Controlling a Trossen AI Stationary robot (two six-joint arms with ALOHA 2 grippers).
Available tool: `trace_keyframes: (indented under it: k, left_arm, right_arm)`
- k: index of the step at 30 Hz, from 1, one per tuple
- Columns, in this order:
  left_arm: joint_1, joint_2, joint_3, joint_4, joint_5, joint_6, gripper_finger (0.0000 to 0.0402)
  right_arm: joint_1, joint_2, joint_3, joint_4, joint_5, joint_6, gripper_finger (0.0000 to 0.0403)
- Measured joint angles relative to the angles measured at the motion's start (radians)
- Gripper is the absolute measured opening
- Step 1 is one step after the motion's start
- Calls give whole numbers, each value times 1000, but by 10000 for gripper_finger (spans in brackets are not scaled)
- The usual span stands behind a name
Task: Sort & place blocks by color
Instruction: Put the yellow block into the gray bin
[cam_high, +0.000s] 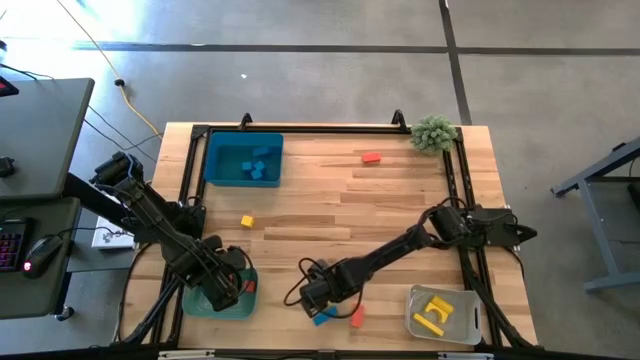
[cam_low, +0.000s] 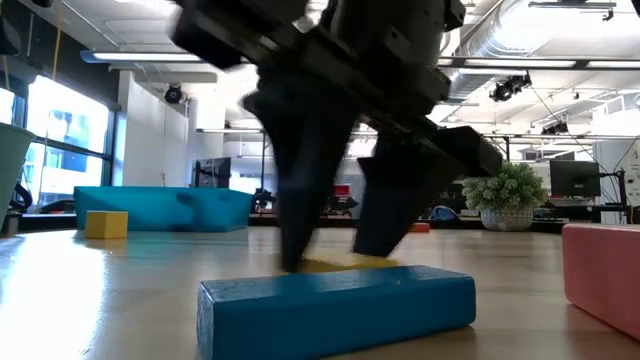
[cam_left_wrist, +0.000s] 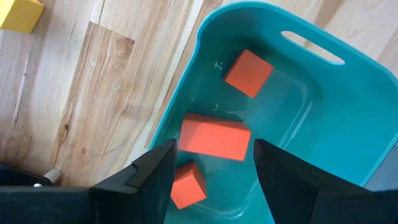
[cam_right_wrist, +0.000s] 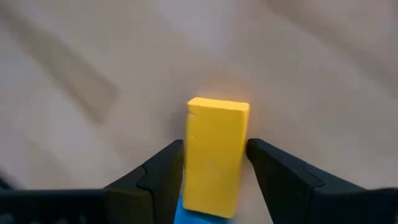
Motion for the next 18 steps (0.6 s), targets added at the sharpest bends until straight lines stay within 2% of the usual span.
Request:
trace_keyframes:
  k: [6, 14, 18]
  left_arm:
    - [0, 0, 0, 0, -2, 0, 204]
    - [0, 0, 0, 0, -4, 18, 205]
    - [0, 0, 0, 0, -4, 26, 204]
  right_arm:
    - [-19, 5, 60, -268, 145, -69, 166]
    - [-40, 21, 62, -283, 121, -146, 98]
    - [-39, 7, 61, -295, 120, -178, 95]
